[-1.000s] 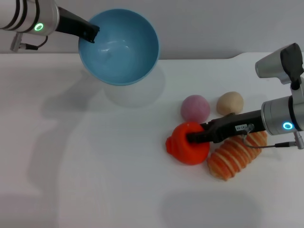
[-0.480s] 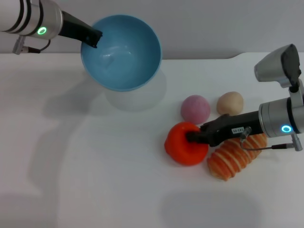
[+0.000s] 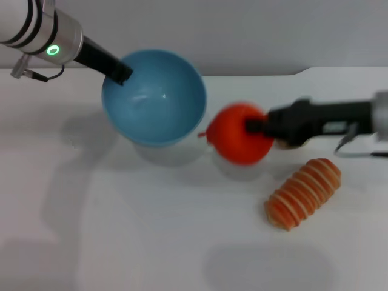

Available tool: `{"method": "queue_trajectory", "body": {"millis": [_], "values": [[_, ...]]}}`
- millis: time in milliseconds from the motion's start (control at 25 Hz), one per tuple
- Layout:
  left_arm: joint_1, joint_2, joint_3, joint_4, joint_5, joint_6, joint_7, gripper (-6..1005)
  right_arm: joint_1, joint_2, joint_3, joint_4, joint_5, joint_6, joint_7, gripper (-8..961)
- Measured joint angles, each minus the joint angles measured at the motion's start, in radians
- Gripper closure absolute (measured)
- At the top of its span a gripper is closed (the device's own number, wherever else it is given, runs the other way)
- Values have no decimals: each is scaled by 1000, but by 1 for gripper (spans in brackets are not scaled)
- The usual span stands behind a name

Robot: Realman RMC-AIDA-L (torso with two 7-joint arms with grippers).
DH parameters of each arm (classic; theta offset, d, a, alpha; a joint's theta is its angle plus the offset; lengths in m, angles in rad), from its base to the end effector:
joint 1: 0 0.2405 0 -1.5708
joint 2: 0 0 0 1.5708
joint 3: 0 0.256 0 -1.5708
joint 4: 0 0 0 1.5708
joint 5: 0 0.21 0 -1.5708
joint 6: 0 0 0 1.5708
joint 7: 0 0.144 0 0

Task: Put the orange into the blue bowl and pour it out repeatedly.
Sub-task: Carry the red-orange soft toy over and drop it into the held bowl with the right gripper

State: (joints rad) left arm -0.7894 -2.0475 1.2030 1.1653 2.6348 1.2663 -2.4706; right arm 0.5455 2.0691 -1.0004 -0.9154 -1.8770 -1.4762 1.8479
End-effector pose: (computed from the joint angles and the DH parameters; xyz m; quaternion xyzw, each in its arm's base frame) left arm -0.1534 0.4342 0.0305 -0.9091 -0.2774 0.0878 0.2980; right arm 0.2024 0.3578 0.0072 -0.9338 0.2740 0.2120 0.0891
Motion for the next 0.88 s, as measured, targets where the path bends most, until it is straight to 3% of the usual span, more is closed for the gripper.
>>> {"method": "queue_trajectory", "body": {"millis": [120, 200, 280, 520, 880], "values": [[-13, -3, -8, 1, 20, 53, -3, 1000, -21, 1, 86, -88, 94, -106, 0, 909], [-18, -10, 4, 2, 1, 126, -2, 1000, -31, -1, 116, -101, 204, -139, -10, 915], [-18, -11, 9, 1, -9, 135, -2, 1000, -30, -2, 113, -101, 216, -141, -16, 920], [-8, -12, 75, -2, -144, 137, 3, 999, 15, -1, 33, -4, 199, -109, -73, 913], [-5, -13, 111, -3, -166, 111, 4, 999, 61, 4, -96, 85, 120, 37, -109, 885]]}}
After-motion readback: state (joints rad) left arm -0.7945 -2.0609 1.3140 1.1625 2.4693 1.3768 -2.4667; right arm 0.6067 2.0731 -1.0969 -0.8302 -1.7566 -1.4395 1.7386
